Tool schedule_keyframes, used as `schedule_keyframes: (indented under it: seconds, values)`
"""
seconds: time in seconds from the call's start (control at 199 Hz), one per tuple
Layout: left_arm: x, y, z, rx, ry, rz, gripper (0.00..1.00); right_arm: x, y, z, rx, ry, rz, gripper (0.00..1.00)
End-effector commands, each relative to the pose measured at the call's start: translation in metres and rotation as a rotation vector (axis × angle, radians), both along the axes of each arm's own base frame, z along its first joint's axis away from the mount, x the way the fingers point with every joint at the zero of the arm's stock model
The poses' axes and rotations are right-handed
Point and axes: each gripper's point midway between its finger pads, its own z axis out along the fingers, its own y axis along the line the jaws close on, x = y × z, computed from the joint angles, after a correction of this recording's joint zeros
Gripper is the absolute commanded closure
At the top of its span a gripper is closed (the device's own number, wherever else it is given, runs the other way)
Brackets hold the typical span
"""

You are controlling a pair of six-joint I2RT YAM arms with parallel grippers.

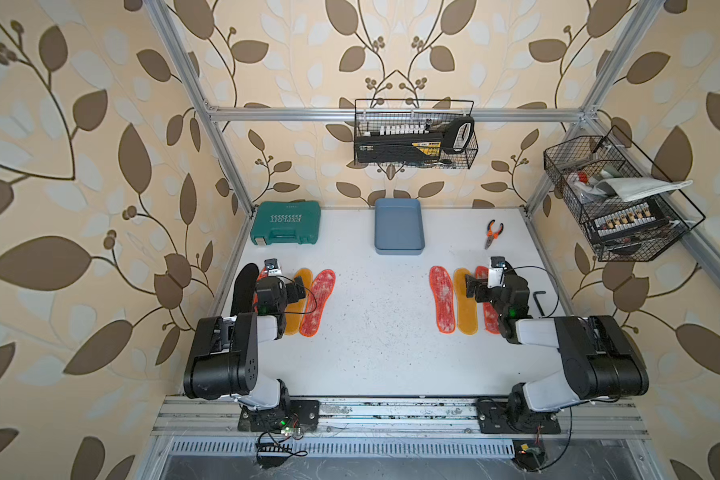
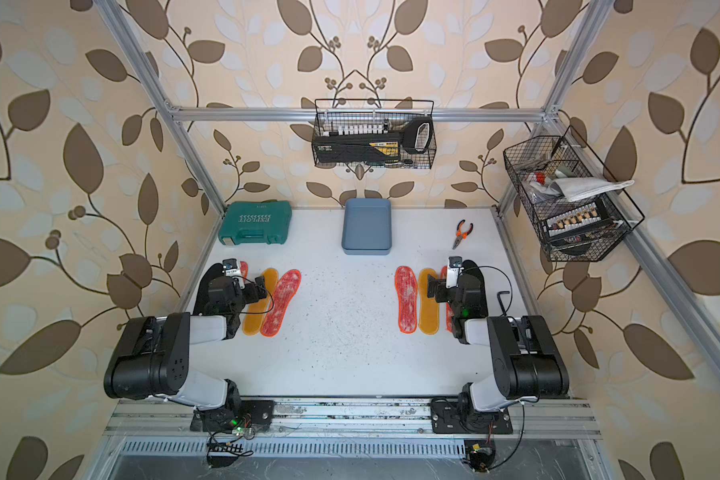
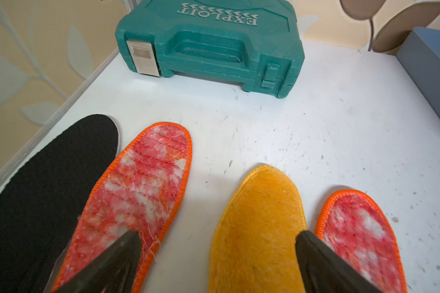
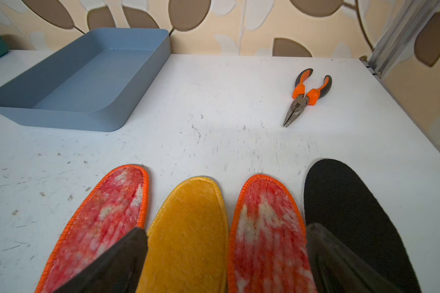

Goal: Put the insoles into the storage box
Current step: Pick up the storage box at the center of the board.

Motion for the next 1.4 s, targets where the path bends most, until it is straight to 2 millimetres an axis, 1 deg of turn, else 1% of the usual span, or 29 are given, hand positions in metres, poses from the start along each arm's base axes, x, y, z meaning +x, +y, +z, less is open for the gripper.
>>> schedule_keyframes:
  seconds: [0.0,0.401,0.501,0.537,0.567,0.577,0.592,0.597,0.602,0.607,0.617,0.622,0.662,0.687,0.722,0.767,0.817,0.863,0.893,0.933,0.938,0.953,0.993,1.068,1.113,1.194,1.279,1.344,1.394]
  values:
    - [0.007,0.001,0.012,0.015,-0.037,-0.013,0.01,0.006,0.001,0.008,-0.001,-0.016,0.011,0.0]
    - [0.008,0.0,0.011,0.015,-0.035,-0.015,0.01,0.007,-0.001,0.008,0.01,-0.012,0.008,0.0]
    - [0.007,0.0,0.012,0.015,-0.037,-0.015,0.01,0.006,-0.01,0.011,-0.014,-0.02,-0.066,0.0]
    - [0.007,0.0,0.013,0.017,-0.042,-0.014,0.01,0.008,-0.02,0.021,-0.027,-0.038,-0.141,0.0]
    - [0.009,-0.001,0.021,0.026,-0.064,-0.027,0.01,0.008,-0.031,0.028,-0.059,-0.005,-0.229,0.0]
    - [0.011,-0.002,0.024,0.03,-0.065,-0.033,0.01,0.009,-0.033,0.034,-0.066,-0.001,-0.256,0.0]
    - [0.011,-0.005,0.024,0.028,-0.029,-0.043,0.01,0.006,-0.038,0.038,-0.078,0.033,-0.299,0.0]
    - [0.012,-0.005,0.029,0.027,-0.031,-0.042,0.01,0.007,-0.039,0.042,-0.077,0.034,-0.31,0.0]
    - [0.012,-0.005,0.027,0.026,-0.004,-0.039,0.01,0.006,-0.041,0.042,-0.08,0.054,-0.321,0.0]
    - [0.013,-0.005,0.03,0.022,0.006,-0.033,0.01,0.005,-0.042,0.042,-0.082,0.066,-0.333,0.0]
    - [0.013,-0.004,0.038,0.013,0.019,-0.024,0.01,0.005,-0.044,0.05,-0.069,0.07,-0.357,0.0]
    - [0.013,-0.003,0.037,0.012,0.048,-0.012,0.01,0.004,-0.045,0.051,-0.064,0.082,-0.365,0.0]
    - [0.014,0.008,0.054,-0.052,0.138,0.102,0.01,0.003,-0.051,0.069,0.025,0.104,-0.435,0.0]
    - [0.015,0.007,0.064,-0.098,0.161,0.125,0.01,0.003,-0.049,0.076,0.109,0.114,-0.454,0.0]
    - [0.022,-0.008,0.075,-0.164,0.152,0.06,0.01,0.008,-0.036,0.083,0.216,0.126,-0.378,0.0]
    - [0.029,-0.029,0.087,-0.25,0.117,-0.02,0.01,0.015,-0.009,0.095,0.301,0.102,-0.223,0.01]
    - [0.036,-0.053,0.1,-0.314,0.085,-0.073,0.01,0.018,0.024,0.11,0.326,0.059,-0.075,0.03]
    - [0.043,-0.079,0.112,-0.318,0.072,-0.121,0.01,0.021,0.049,0.117,0.302,0.048,0.003,0.03]
    - [0.048,-0.098,0.121,-0.295,0.07,-0.154,0.01,0.023,0.062,0.117,0.282,0.067,0.031,0.03]
    - [0.054,-0.133,0.135,-0.267,0.063,-0.237,0.01,0.026,0.079,0.114,0.276,0.111,0.071,0.04]
    - [0.056,-0.137,0.13,-0.263,0.077,-0.244,0.01,0.027,0.082,0.114,0.277,0.116,0.078,0.04]
    - [0.061,-0.148,0.13,-0.26,0.089,-0.269,0.01,0.029,0.088,0.112,0.28,0.136,0.098,0.05]
    - [0.071,-0.174,0.134,-0.28,0.105,-0.32,0.01,0.034,0.104,0.106,0.297,0.182,0.15,0.07]
    - [0.091,-0.214,0.14,-0.419,0.141,-0.433,0.01,0.045,0.129,0.095,0.318,0.242,0.206,0.1]
    - [0.105,-0.227,0.134,-0.453,0.176,-0.446,0.01,0.053,0.137,0.089,0.316,0.273,0.206,0.1]
    - [0.129,-0.241,0.116,-0.403,0.243,-0.432,0.01,0.073,0.144,0.08,0.295,0.313,0.175,0.1]
    - [0.147,-0.249,0.096,-0.341,0.318,-0.405,0.02,0.098,0.15,0.073,0.261,0.374,0.145,0.13]
    - [0.158,-0.254,0.089,-0.322,0.335,-0.407,0.03,0.116,0.157,0.065,0.225,0.423,0.144,0.15]
    - [0.166,-0.257,0.083,-0.315,0.349,-0.41,0.05,0.129,0.157,0.057,0.189,0.458,0.117,0.16]
